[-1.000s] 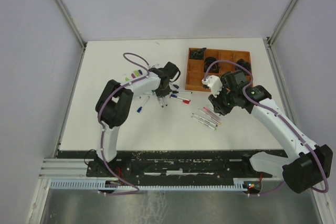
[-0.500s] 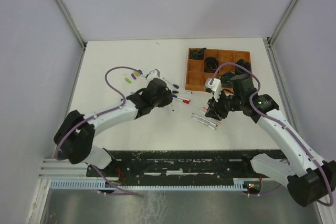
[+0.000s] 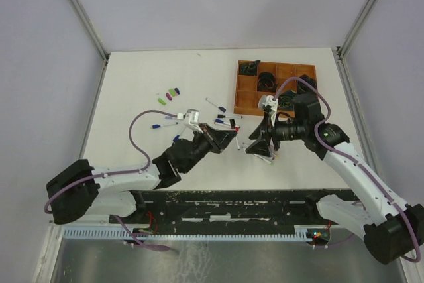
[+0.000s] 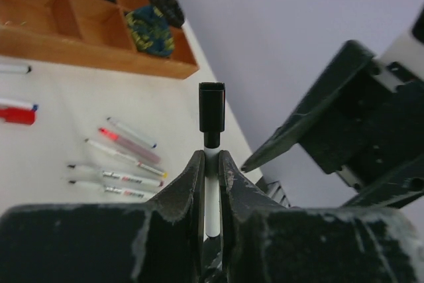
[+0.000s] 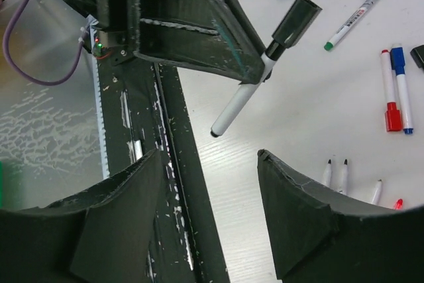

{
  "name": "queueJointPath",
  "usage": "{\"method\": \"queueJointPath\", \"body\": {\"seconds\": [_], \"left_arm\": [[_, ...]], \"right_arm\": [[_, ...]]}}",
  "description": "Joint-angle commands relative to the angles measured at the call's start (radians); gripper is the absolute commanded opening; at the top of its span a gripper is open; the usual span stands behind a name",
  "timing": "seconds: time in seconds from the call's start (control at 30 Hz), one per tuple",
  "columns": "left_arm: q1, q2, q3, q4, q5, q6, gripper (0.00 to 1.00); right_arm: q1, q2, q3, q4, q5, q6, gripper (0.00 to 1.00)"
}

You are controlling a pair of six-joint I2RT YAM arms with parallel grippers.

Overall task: Open the pen caps
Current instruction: Pick up the pen from the center of the board.

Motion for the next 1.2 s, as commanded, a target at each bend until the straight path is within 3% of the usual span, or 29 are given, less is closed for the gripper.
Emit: {"method": "queueJointPath", "body": {"seconds": [0.0, 0.57, 0.9, 1.17], "left_arm": [[-0.056, 0.001, -0.001, 0.253, -0.140, 0.084, 0.03], [-0.152, 0.147, 0.051, 0.452, -0.194, 0.148, 0.03], [-0.172, 0.202, 0.084, 0.471, -0.191, 0.160, 0.03], [-0.180, 0.237, 0.088, 0.520, -0.190, 0.177, 0.03]], "right_arm": [[-0.005, -0.015, -0.006, 0.067, -0.044, 0.064, 0.68], [-0.010, 0.021, -0.054, 0.175, 0.003, 0.269, 0.63], [-0.018, 0.048, -0.042, 0.183, -0.033, 0.311, 0.49], [-0.031, 0.063, -0.041, 0.186, -0.058, 0.337, 0.28]]}}
